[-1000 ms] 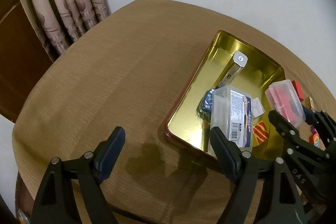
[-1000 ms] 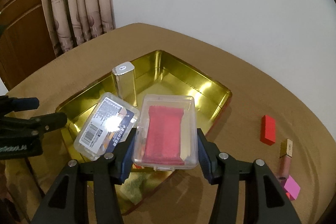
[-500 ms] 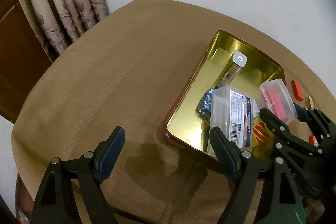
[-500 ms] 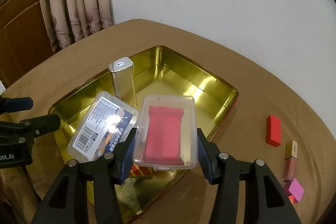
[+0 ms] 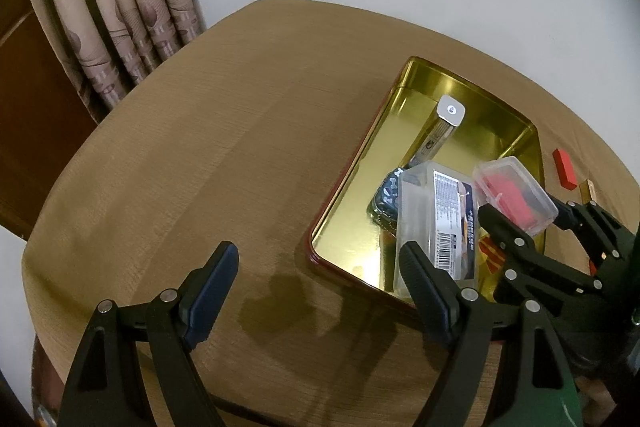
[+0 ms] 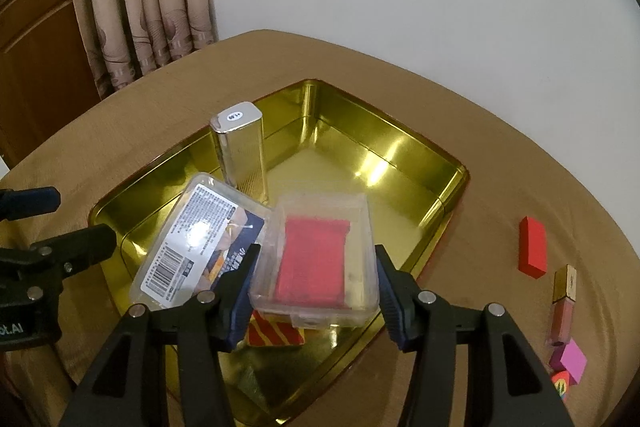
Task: Organize rigid objects
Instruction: 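Carry the pink-insert clear box into the gold tin and open the right gripper, then move the right gripper to the pink eraser and grasp it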
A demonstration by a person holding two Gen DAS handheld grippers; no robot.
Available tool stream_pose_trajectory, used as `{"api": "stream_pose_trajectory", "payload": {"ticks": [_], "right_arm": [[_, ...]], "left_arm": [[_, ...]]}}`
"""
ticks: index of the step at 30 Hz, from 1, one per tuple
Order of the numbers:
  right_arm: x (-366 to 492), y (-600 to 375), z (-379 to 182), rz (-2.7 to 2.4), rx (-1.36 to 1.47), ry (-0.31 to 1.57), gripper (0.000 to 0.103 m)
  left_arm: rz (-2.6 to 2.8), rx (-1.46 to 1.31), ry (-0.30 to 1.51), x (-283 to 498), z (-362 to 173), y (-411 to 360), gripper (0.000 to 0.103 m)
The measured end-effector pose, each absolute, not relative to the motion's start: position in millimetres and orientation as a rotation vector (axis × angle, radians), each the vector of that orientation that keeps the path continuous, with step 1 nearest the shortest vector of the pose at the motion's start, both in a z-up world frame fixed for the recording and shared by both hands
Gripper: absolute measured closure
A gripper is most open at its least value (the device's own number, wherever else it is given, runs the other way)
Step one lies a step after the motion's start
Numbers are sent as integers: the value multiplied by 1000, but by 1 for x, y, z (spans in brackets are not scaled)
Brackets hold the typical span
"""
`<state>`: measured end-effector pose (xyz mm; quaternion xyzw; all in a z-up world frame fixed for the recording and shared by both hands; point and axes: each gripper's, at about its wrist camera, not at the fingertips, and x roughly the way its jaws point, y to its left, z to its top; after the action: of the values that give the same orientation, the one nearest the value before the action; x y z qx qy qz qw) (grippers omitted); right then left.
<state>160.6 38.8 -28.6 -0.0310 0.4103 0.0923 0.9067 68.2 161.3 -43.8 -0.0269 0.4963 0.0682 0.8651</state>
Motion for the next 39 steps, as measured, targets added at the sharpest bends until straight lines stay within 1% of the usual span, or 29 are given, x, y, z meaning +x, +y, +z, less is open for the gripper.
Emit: {"api": "stream_pose_trajectory", "payload": {"ticks": [3,7,19,25,36,39], "right_arm": [[159,36,-28,196,-52,850,47],[154,34,-25,213,-31,835,43],[120,13,-7,226,16,785,42],[98,-33,-17,141,60,795,42],[59,-161,-54,-106,139,843,42],[56,-189,-62,-165,120,841,42]], "left_arm": [[142,-56,1040,68,-44,161,23],[143,-54,1040,69,-44,160,23],[146,-46,1035,68,-44,158,23],[148,-30,1031,65,-43,154,23],[148,0,1022,63,-40,146,23],[148,9,1021,64,-40,144,23]]}}
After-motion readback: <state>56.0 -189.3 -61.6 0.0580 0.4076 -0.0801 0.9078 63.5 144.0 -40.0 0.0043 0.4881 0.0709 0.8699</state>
